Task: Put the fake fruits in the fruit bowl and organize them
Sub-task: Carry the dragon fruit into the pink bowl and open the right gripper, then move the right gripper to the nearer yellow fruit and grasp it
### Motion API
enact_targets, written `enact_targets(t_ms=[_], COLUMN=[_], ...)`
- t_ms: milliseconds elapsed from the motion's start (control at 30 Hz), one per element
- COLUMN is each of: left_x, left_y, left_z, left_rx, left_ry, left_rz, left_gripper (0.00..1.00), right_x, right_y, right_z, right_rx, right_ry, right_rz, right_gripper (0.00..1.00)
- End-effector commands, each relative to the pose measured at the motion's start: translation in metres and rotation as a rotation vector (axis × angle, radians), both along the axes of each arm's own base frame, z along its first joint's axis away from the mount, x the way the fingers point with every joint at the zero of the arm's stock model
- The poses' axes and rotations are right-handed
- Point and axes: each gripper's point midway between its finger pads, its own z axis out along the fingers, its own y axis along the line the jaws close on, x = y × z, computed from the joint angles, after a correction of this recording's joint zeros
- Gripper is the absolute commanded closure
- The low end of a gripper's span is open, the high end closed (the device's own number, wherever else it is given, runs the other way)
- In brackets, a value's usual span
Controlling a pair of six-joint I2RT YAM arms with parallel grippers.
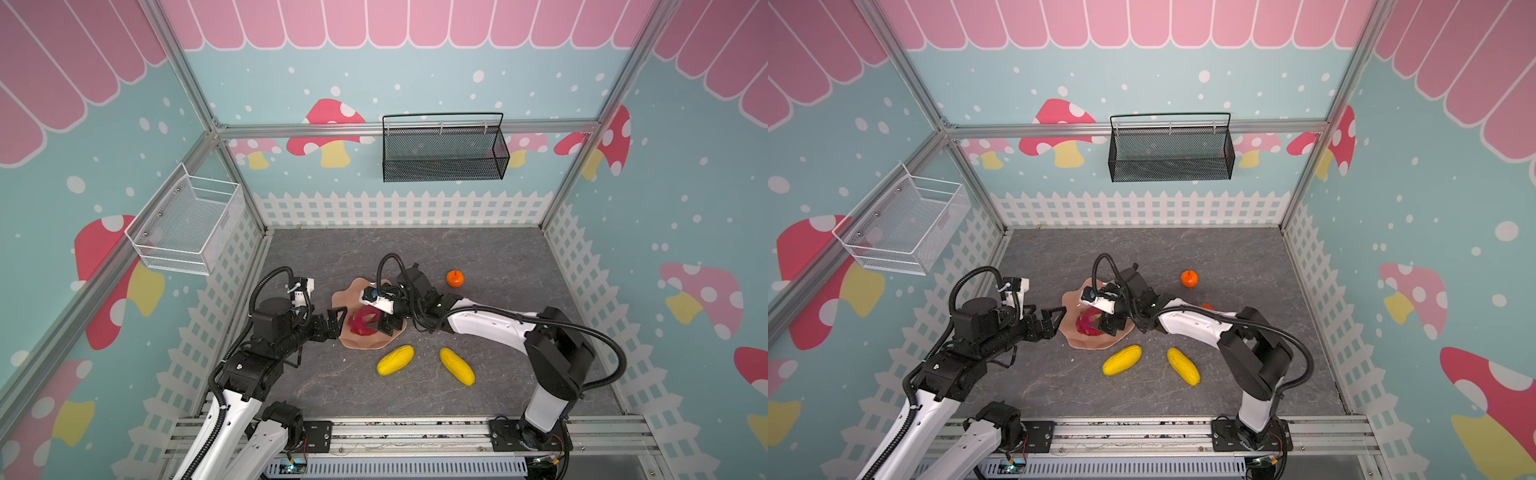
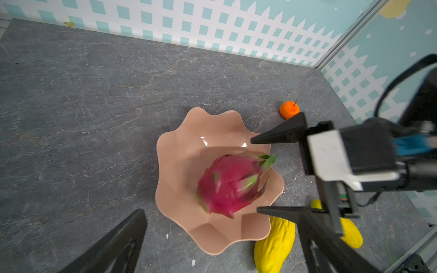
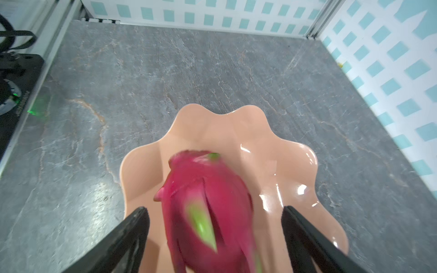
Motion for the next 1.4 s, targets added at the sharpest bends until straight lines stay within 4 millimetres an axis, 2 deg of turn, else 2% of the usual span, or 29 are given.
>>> enact_targets(t_ms=[0,167,267,400,467,533,667,1033,1133,1267,1367], left_x=[-0.002,-0.003,-0.003,-0.018,-0.034,-0.044,-0.052,-0.052,-0.052,-0.051,-0.049], left_y=[-0.002,-0.004,-0.008,-0.029,-0.045,-0.051,-0.05,-0.053,-0.053,-0.048,-0.039], left_z=[0.007,0.007,0.006,0.003,-0.002,-0.005,0.001,-0.006,-0.006,-0.004,-0.001], left_rx=[0.002,-0.003,-0.007,-0.05,-0.109,-0.122,-0.09,-0.078,-0.077,-0.067,-0.051], left_ry=[-0.008,-0.008,-0.003,0.03,0.062,0.056,0.001,0.033,0.031,0.017,-0.01], left_rz=[-0.024,-0.036,-0.055,-0.158,-0.241,-0.263,-0.261,-0.272,-0.27,-0.244,-0.198], left_gripper=[0.0,0.0,0.0,0.0,0.0,0.0,0.0,0.0,0.0,0.0,0.0], right_x=[-0.01,-0.007,-0.017,-0.054,-0.066,-0.073,-0.085,-0.086,-0.09,-0.096,-0.103], right_y=[-0.009,-0.008,-0.019,-0.052,-0.064,-0.073,-0.073,-0.067,-0.059,-0.05,-0.048], right_z=[0.008,0.017,0.017,-0.021,-0.037,-0.047,-0.059,-0.103,-0.111,-0.117,-0.111], right_rx=[0.038,0.056,0.056,0.002,-0.005,-0.021,-0.055,-0.196,-0.215,-0.24,-0.228], right_ry=[-0.033,-0.034,-0.017,0.057,0.092,0.116,0.121,0.145,0.148,0.156,0.155], right_rz=[-0.005,-0.023,-0.028,-0.021,-0.04,-0.056,-0.046,-0.047,-0.019,0.024,0.058], right_gripper=[0.08,0.08,0.07,0.06,0.05,0.05,0.01,0.04,0.11,0.31,0.48])
